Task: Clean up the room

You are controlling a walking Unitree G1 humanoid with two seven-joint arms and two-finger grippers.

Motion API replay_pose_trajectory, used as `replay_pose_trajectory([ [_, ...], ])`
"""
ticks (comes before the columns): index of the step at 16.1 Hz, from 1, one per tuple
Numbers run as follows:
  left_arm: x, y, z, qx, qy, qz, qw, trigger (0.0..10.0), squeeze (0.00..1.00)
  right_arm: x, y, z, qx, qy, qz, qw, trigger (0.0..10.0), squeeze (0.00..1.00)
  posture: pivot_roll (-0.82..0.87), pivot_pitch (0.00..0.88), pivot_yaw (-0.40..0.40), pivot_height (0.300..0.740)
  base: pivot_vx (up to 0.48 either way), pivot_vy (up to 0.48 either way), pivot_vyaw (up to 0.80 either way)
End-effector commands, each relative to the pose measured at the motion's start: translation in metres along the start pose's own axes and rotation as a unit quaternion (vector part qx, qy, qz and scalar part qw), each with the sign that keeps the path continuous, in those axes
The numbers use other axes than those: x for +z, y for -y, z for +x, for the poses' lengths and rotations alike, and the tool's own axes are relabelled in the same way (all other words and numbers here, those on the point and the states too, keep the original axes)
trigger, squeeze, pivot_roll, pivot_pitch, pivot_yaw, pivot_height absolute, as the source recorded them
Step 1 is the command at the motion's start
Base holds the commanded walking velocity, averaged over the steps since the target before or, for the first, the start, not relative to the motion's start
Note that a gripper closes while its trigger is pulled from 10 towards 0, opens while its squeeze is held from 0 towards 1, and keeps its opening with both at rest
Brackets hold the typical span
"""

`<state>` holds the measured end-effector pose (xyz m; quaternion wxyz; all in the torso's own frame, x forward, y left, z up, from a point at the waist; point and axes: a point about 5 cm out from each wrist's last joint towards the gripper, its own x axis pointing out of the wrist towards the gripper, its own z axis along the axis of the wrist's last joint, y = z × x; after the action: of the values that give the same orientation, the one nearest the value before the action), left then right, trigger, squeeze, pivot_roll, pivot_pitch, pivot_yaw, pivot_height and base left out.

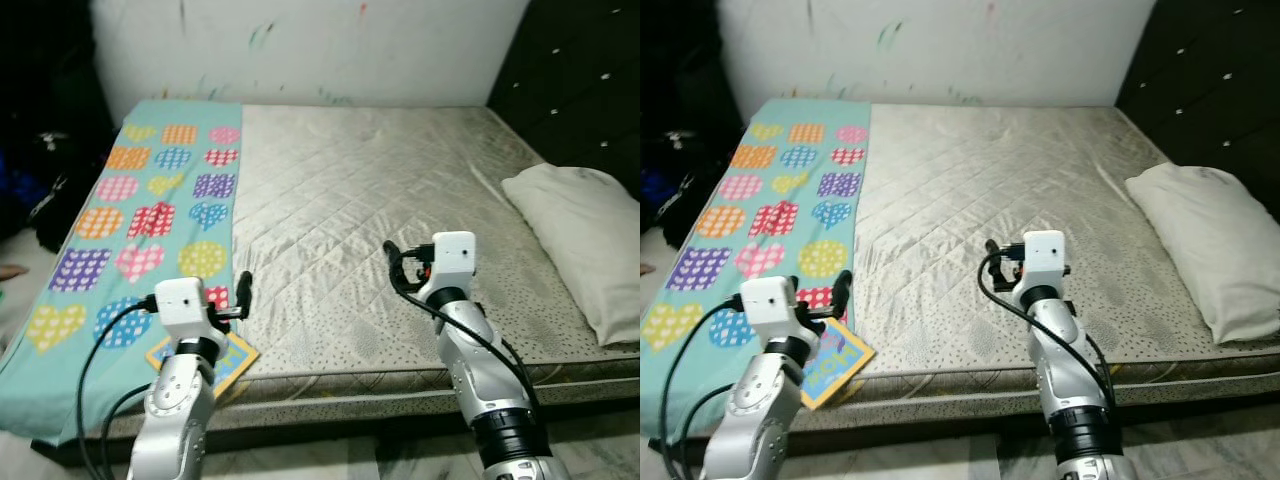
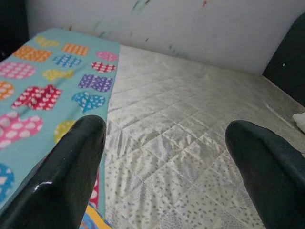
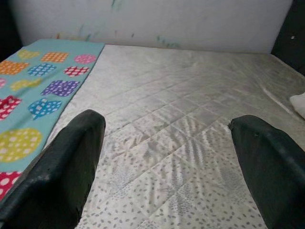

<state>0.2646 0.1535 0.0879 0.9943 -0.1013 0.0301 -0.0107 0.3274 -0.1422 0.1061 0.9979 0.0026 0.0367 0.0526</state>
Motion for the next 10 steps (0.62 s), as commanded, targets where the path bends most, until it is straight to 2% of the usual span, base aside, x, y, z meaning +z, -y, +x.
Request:
replay_pose_trajectory([
  [1, 0.0034, 0.0044, 0.0005, -0.012, 0.009, -0.001, 1.0, 10.0, 0.0, 0.0034, 0.0051, 0.0012, -0.006, 0.004, -0.005, 1.0, 10.0, 0.0, -0.07, 0.0, -0.046, 0.74, 0.386, 0.0, 0.0],
  [10, 0.0034, 0.0022, -0.0003, -0.009, 0.005, 0.001, 1.0, 10.0, 0.0, 0.0024, 0.0028, 0.0013, -0.003, 0.005, -0.01, 1.0, 10.0, 0.0, -0.06, 0.0, -0.046, 0.74, 0.402, 0.0, 0.0],
])
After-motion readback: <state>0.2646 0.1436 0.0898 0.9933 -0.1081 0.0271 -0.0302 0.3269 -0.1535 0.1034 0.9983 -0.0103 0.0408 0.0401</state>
